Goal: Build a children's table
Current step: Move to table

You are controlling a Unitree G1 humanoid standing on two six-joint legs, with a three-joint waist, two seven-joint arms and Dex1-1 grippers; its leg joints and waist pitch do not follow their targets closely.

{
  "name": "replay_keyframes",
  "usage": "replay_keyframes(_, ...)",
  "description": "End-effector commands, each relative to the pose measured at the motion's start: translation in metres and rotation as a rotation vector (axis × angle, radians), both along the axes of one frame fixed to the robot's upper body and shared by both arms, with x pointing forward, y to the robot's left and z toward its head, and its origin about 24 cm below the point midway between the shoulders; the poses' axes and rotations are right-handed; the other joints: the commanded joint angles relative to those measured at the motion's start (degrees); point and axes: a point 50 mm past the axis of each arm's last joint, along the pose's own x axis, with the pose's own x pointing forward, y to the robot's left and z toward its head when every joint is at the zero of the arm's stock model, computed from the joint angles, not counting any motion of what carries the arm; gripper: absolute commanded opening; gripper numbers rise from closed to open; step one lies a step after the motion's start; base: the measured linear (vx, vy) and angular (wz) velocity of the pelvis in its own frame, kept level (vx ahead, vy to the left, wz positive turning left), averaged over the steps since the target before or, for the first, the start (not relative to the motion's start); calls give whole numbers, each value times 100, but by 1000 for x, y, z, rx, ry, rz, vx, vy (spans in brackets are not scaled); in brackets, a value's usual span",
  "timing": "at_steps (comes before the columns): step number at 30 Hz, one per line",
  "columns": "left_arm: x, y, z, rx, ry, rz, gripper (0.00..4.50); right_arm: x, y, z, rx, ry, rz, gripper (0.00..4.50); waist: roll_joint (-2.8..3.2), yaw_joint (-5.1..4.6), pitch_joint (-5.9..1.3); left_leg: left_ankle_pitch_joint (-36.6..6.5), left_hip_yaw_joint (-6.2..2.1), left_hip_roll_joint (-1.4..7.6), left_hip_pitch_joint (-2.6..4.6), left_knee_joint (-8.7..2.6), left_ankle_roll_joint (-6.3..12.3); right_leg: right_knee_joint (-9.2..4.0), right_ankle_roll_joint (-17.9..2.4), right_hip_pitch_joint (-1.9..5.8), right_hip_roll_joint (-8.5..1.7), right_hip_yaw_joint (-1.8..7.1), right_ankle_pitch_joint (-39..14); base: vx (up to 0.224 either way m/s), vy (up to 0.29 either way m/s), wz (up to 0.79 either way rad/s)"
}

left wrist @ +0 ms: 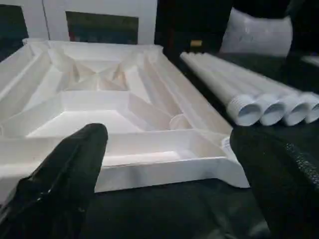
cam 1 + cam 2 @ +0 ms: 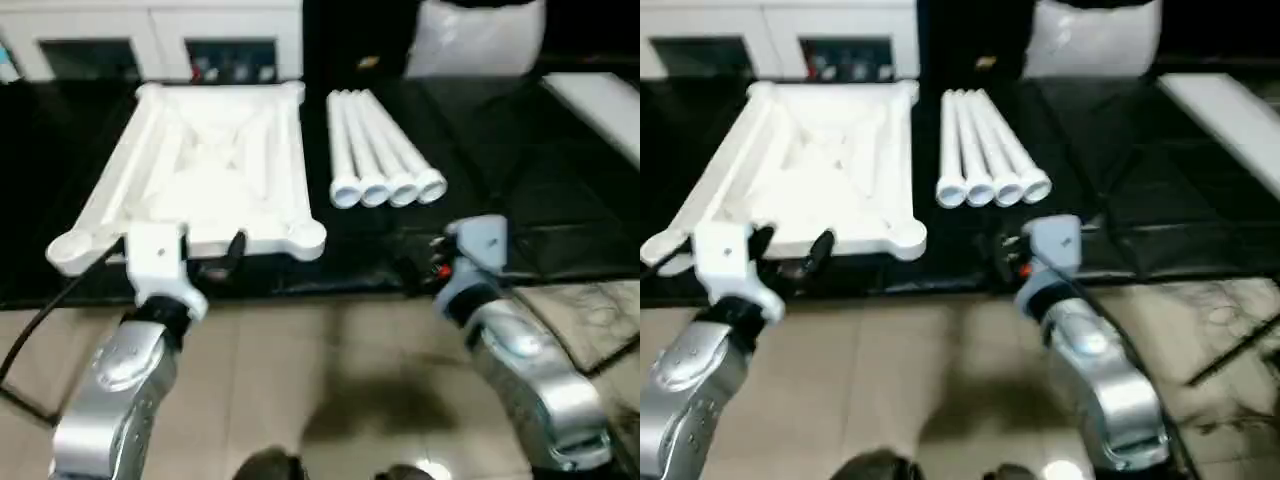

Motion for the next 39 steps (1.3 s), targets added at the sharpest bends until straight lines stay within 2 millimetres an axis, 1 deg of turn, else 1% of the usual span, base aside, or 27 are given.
replay_keyframes(1,-2,-5,1,0,-9,-11,447,1,3,10,5,-39,23,450,120,-238,-344,-583,-1077,1057,306,1142,-591,-1209,-857,-285,-1733,771,-2480,15,-41,-23)
replay_keyframes(2,-2,-6,0,-1,-8,-15,447,1,4,11,9,-45,29,450,56,-306,-186,-584,-1134,1138,-15,1129,-466,-1084,-991,119,-1536,497,-2602,15,-41,-23)
replay_keyframes(3,-3,-8,-2,7,-7,-24,447,2,3,12,7,-48,30,450,257,-200,-247,-909,-1279,1232,192,761,-821,-683,-942,289,-759,-12,-1936,52,99,-31)
replay_keyframes(4,-3,-9,-3,14,-5,-28,447,2,3,12,4,-49,29,450,438,-310,-107,-3011,-1555,1419,412,47,-1299,-42,-255,-78,-186,-34,-1561,-103,169,-25)
replay_keyframes(5,-3,-11,-4,15,-2,-36,447,3,2,12,2,-50,27,450,626,-408,13,-6456,-1634,1176,-92,-1087,-1595,569,413,171,128,40,-712,-103,169,-25)
replay_keyframes(8,-2,-15,-4,21,4,-51,447,6,-5,10,-16,-52,2,450,360,-408,-136,-5630,-1245,891,310,-749,-262,17,262,376,88,291,-1374,-52,32,-3)
replay_keyframes(9,-1,-16,-4,20,5,-53,447,6,-6,9,-18,-53,-4,450,83,-338,-262,-3878,-1078,744,405,-348,31,-754,320,468,-374,703,-2637,0,0,0)
replay_keyframes(11,-1,-16,-3,17,3,-55,447,6,-6,9,-20,-55,-10,450,-27,-290,-212,-390,-661,706,-20,1013,840,-1759,-281,635,-1233,1261,-4468,-52,-65,0)
replay_keyframes(13,1,-16,-4,24,4,-57,447,7,-7,9,-21,-57,-13,450,6,-265,-124,-95,-642,800,-153,865,532,-1598,-685,755,-935,954,-4291,0,0,0)
replay_keyframes(15,3,-16,-4,30,-2,-60,447,9,-5,11,-20,-68,-11,450,89,-191,-173,-475,-502,943,149,192,595,-1411,-898,665,-352,609,-3363,26,6,5)
replay_keyframes(16,4,-16,-3,27,-8,-63,447,9,-5,13,-18,-74,-7,450,358,-408,-160,-2295,-744,1367,718,-518,466,-928,-539,203,208,310,-2210,46,54,14)
replay_keyframes(17,5,-17,-2,23,-11,-65,447,10,-5,14,-17,-77,-5,450,389,-561,-253,-2991,-973,1533,793,-690,445,-608,-394,225,264,298,-1579,46,54,14)
replay_keyframes(19,7,-19,-2,22,-11,-67,447,11,-7,15,-23,-83,-3,450,433,-689,-442,-2744,-1287,1690,1232,-742,1419,-204,120,-124,208,378,-303,105,22,6)
replay_keyframes(20,8,-20,-2,22,-11,-67,447,11,-7,15,-28,-84,-4,450,342,-751,-480,-839,-1266,1767,1291,-550,2920,3,676,-477,9,526,146,138,-5,4)
replay_keyframes(21,9,-20,-3,25,-4,-53,447,12,-9,16,-35,-87,-4,450,342,-751,-480,-839,-1266,1767,1291,-550,2920,3,676,-477,9,526,146,138,-62,8)
replay_keyframes(22,10,-18,-5,29,5,-34,447,12,-9,16,-42,-90,-4,450,28,-622,-474,-346,-821,1381,884,-378,2836,-496,530,-335,-251,831,827,118,-82,12)
replay_keyframes(24,11,-19,-3,17,-5,-32,447,13,-11,17,-42,-95,6,450,-194,-199,-542,-671,-325,584,-187,652,1831,-1114,191,811,-801,1562,524,138,-82,9)
replay_keyframes(25,12,-20,-3,16,-9,-33,447,14,-11,18,-46,-97,12,450,-262,-163,-517,-448,-359,652,-325,727,1549,-1066,194,838,-812,1476,682,166,-78,-9)
replay_keyframes(27,13,-21,1,3,-31,-41,447,15,-10,18,-63,-95,42,450,-249,-77,-475,17,-342,653,-219,465,968,-1038,70,674,-394,1133,1026,148,-67,-10)
replay_keyframes(29,12,-22,2,8,-36,-46,447,17,-8,19,-74,-95,57,450,353,80,-430,495,-508,936,-140,-337,1713,-1288,-25,859,-295,208,-240,137,-16,-6)
replay_keyframes(30,12,-23,2,13,-38,-51,447,17,-7,20,-80,-96,71,450,286,-89,-262,-264,-747,964,-47,-510,1998,-1144,175,678,21,80,-703,173,39,17)
replay_keyframes(31,12,-24,2,8,-36,-56,447,18,-5,21,-89,-105,83,450,392,-334,-412,-1068,-1455,1159,763,-612,2887,-389,172,174,445,47,-1077,248,36,45)
replay_keyframes(33,12,-24,2,10,-34,-58,447,17,-4,21,-81,-104,88,450,351,-517,-614,-243,-1919,1308,1208,-510,3789,34,379,-239,449,250,-1012,239,17,55)
replay_keyframes(34,12,-24,1,13,-34,-56,447,17,-3,21,-73,-101,98,450,239,-480,-549,845,-1419,1630,1066,-390,3313,243,960,-548,188,582,-63,157,-15,45)
replay_keyframes(36,12,-24,2,22,-38,-62,447,16,-2,20,-87,-102,109,450,163,-426,-535,1245,-1263,1462,860,-518,3282,252,1146,-532,192,603,264,135,-20,27)
replay_keyframes(38,13,-24,3,28,-38,-75,447,15,-1,19,-91,-104,113,450,-331,-217,-416,-913,-662,737,259,-360,2341,-989,943,-89,-225,1211,269,70,-50,2)
replay_keyframes(39,13,-25,4,35,-39,-96,447,14,-1,18,-93,-103,114,450,-206,2,-449,-1026,-495,495,22,583,1647,-1262,872,384,-918,1671,-1487,68,-79,-4)
